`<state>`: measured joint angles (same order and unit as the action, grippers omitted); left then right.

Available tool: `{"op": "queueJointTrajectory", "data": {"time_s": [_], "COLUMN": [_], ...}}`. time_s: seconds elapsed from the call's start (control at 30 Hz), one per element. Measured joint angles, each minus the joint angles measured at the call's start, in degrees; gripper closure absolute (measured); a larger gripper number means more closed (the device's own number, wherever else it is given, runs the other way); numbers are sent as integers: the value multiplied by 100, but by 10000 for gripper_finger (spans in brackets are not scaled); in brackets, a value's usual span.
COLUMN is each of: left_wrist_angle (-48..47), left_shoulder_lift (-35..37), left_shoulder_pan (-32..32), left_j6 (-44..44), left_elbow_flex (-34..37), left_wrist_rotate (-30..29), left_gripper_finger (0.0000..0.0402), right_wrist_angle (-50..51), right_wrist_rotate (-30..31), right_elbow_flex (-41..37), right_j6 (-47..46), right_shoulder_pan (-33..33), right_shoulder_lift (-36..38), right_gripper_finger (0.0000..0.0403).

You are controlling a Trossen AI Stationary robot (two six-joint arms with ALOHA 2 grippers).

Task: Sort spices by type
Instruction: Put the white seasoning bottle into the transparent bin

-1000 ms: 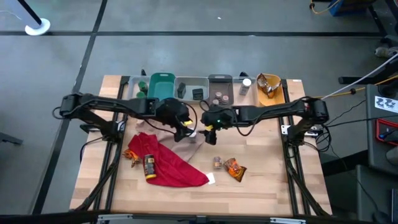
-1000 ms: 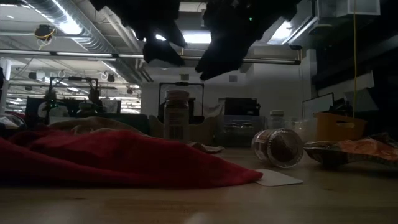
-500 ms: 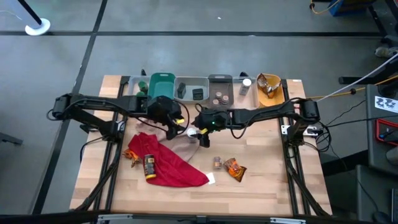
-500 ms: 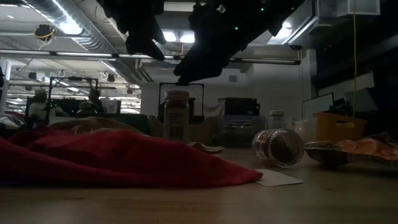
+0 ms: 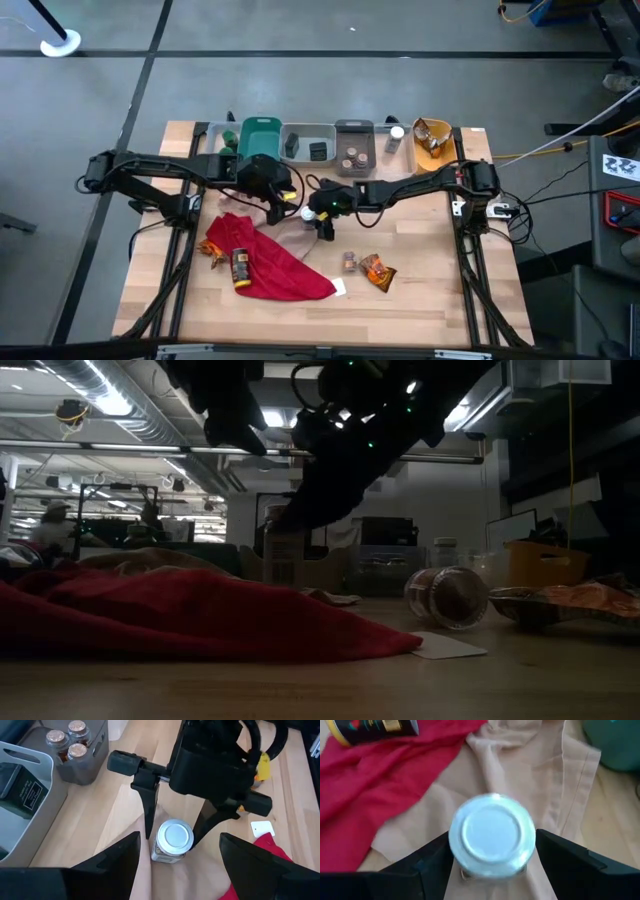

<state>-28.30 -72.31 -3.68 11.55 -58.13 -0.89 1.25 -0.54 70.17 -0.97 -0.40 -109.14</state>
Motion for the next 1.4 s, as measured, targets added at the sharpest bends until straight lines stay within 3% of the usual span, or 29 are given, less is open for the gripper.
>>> {"op": "queueJointTrajectory", "data": {"time_s": [0.17, 0.33, 0.47, 0.87, 1.17, 1.4], "left_wrist_angle": [9, -10, -33, -78, -83, -65], "left_shoulder_lift": [0, 0, 0, -2, -2, -2], "left_shoulder_pan": [0, 0, 0, -7, -7, -11], "left_j6": [-2, -2, -4, -306, -326, -437], "left_elbow_flex": [0, 0, 0, 0, 0, 0], "left_wrist_rotate": [-2, -2, -1, -2, -2, -57], "left_gripper_finger": [147, 147, 147, 147, 147, 147], "right_wrist_angle": [-161, -79, 121, 2053, 3682, 4555], "right_wrist_rotate": [-8, -45, -101, -88, 591, 1371], "right_elbow_flex": [2, 2, 2, 3, 7, 6], "right_j6": [0, -10, -28, -130, -197, -177], "right_shoulder_pan": [0, 0, 0, -583, -1535, -2376], "right_shoulder_lift": [4, 11, 137, 1874, 3004, 3190], "right_gripper_finger": [135, 193, 194, 194, 191, 191]}}
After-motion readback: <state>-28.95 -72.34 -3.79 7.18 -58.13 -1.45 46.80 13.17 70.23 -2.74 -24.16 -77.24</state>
